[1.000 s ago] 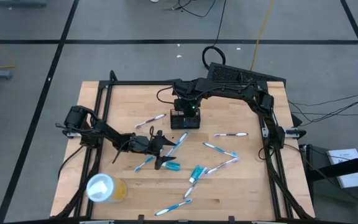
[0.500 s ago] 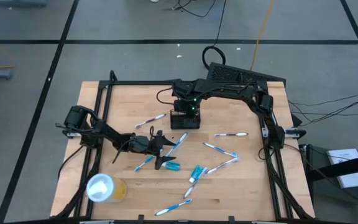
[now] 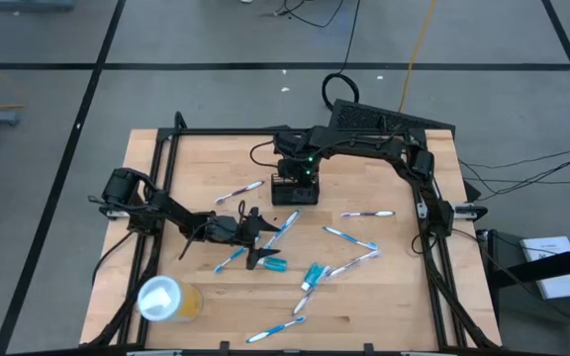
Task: Pick & Place toothbrushing station
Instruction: Put the blue mouthwash bottle into the black organizer
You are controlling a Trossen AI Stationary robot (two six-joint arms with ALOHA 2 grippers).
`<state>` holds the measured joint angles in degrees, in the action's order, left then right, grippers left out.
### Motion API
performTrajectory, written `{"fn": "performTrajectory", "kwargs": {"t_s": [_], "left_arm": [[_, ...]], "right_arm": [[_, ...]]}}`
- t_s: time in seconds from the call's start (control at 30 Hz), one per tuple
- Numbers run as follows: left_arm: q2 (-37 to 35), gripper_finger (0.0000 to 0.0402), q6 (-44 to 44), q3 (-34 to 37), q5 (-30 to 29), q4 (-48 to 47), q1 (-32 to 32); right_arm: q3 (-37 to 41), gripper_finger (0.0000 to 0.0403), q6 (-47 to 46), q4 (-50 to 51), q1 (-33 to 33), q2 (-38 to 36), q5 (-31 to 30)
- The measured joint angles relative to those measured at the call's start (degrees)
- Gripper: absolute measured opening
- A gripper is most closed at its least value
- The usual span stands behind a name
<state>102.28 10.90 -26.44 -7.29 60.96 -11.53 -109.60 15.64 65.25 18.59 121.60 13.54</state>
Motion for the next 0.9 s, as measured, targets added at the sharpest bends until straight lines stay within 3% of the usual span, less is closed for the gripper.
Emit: {"fn": "performTrajectory", "kwargs": {"t_s": [0.5,0.9], "left_arm": [[0.0,0.0326,-0.01,-0.01,-0.02,-0.01,0.0],[0.0,0.0326,-0.01,0.0,-0.04,0.01,0.0]], "right_arm": [[0.0,0.014,0.1,-0.62,-0.37,-3.04,-1.51],[-0.04,0.02,0.02,-0.99,-1.18,-3.79,-3.55]]}}
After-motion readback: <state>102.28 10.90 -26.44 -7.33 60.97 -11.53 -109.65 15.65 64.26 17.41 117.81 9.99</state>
